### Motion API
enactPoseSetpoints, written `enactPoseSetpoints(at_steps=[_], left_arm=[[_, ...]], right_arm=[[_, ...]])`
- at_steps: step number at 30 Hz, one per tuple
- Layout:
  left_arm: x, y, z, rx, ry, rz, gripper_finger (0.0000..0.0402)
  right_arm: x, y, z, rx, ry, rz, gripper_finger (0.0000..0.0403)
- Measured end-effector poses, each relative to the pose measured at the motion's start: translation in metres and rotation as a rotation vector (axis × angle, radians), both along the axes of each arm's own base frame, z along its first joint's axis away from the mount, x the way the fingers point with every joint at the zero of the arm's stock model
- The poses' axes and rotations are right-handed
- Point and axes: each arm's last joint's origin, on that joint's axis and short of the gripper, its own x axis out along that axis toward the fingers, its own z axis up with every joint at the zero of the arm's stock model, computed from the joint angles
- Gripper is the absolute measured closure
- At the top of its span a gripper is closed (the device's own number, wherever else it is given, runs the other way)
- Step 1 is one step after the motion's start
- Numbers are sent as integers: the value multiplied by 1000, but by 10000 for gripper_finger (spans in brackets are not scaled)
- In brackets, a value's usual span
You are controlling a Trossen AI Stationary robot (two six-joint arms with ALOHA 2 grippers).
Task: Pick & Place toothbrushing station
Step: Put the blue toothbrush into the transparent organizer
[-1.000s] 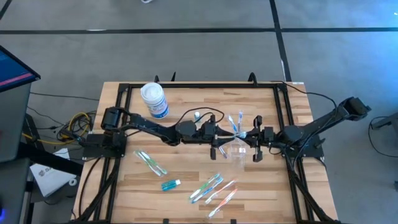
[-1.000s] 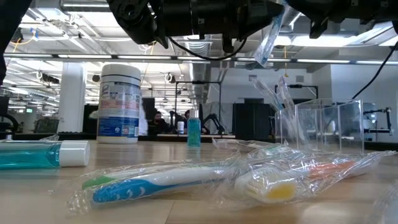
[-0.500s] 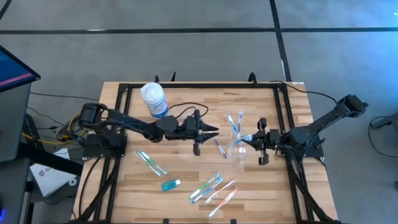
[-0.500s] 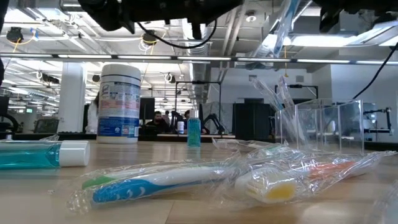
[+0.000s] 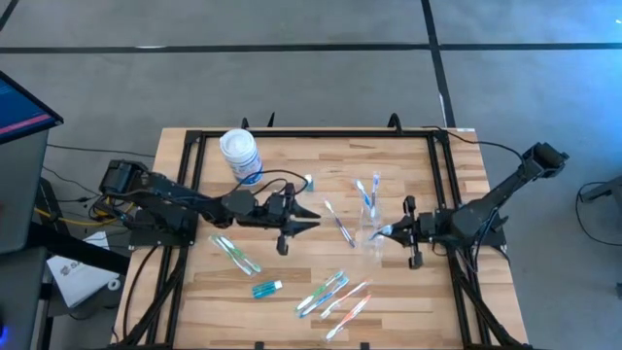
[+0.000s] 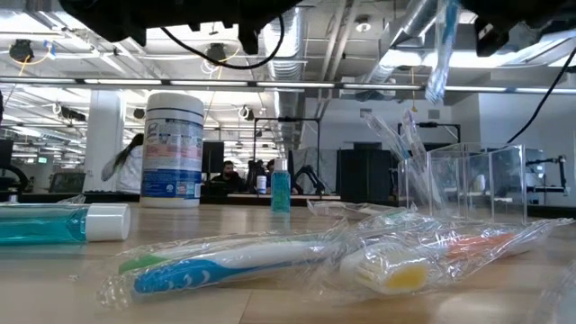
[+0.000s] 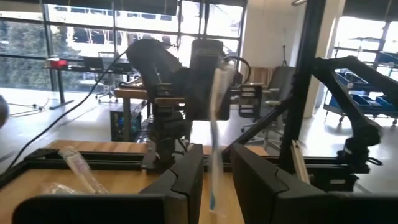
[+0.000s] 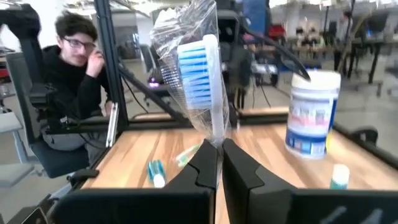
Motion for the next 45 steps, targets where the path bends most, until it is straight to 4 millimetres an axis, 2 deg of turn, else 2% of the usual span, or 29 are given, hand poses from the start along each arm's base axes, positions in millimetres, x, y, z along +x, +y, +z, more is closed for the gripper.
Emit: enactPoseSetpoints(at_steps=[16,39,45], left_arm=[[-1,-4,-2,7,10,-10,325],[-1,-4,-4,11,31,-10,325],[-1,-4,-4,12,36,-10,325]], right_arm=[[-18,16,-16,23,109,-116,403],[-8,27,-46,-11,235,-162,403],[-5,26,-49,-15,244,-179,403]])
